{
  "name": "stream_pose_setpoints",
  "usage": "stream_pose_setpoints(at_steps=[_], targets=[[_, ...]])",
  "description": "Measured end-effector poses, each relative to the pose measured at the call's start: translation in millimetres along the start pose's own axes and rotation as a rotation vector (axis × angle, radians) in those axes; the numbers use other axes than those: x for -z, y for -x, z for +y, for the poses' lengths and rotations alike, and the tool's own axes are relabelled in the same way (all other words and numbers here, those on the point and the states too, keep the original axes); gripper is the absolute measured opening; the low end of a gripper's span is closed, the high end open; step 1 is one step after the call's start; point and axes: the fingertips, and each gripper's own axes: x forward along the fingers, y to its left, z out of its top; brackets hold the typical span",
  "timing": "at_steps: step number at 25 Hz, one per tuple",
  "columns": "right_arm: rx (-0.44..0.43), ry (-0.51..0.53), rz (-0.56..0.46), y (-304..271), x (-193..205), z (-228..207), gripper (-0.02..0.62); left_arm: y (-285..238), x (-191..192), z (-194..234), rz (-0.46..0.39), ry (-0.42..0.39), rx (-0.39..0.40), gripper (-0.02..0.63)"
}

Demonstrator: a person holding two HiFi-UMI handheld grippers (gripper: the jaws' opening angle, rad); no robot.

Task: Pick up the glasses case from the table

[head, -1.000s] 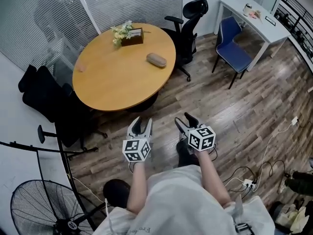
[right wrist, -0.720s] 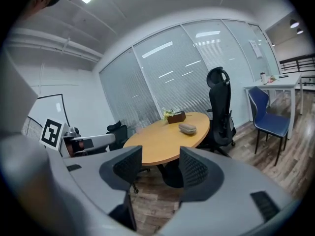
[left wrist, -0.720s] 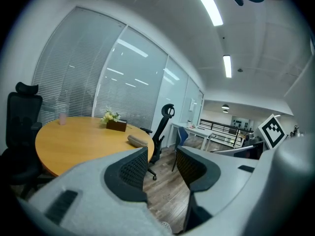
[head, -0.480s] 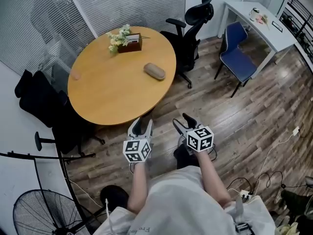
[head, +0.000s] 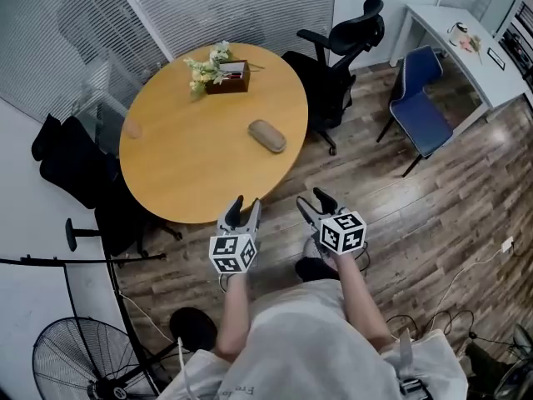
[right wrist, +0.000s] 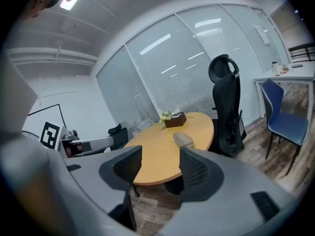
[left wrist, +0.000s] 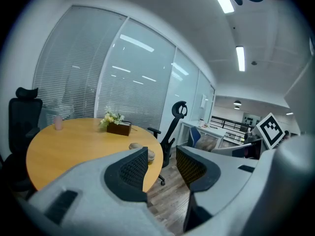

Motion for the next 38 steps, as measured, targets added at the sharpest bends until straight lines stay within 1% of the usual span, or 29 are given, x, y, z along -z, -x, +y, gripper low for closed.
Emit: stream_pose_setpoints(at_steps=[5, 10, 16, 21, 26, 30, 38], targets=[[-0.013, -0.027, -0.007, -9.3, -13.2, -16.8, 0.221, -19.7, -9.0, -3.5, 0.028, -0.024, -0.013, 0.169], [-0.007, -0.061, -0.014, -5.9, -10.8, -29.8, 0.221, -30.7, -5.4, -9.3, 0.062, -0.035, -0.007, 0.169], [0.014, -0.081, -0.013, -3.0, -3.2, -38.6, 0.221, -44.2, -2.5, -14.1, 0.079, -0.044, 0.011, 0.169], [0.047, -0.075, -0.004, -2.8, -4.9, -53.3, 0.221, -61.8, -1.6, -10.9, 0.08, -0.027, 0.026, 0.169], [0.115, -0.053, -0.033, -2.1, -25.8, -74.9, 0.221, -90.5, -12.9, 0.1, 0.068, -0.013, 0.051, 0.169], [0.159, -0.046, -0.044, -12.4, -40.9, -91.3, 0.221, -114.1, -21.7, 10.4, 0.066, -0.012, 0.072, 0.169], [0.186, -0.036, -0.009, -62.3, -61.3, -106.4, 0.221, -169.8, -28.2, 46.0, 0.103, 0.012, 0.095, 0.169]])
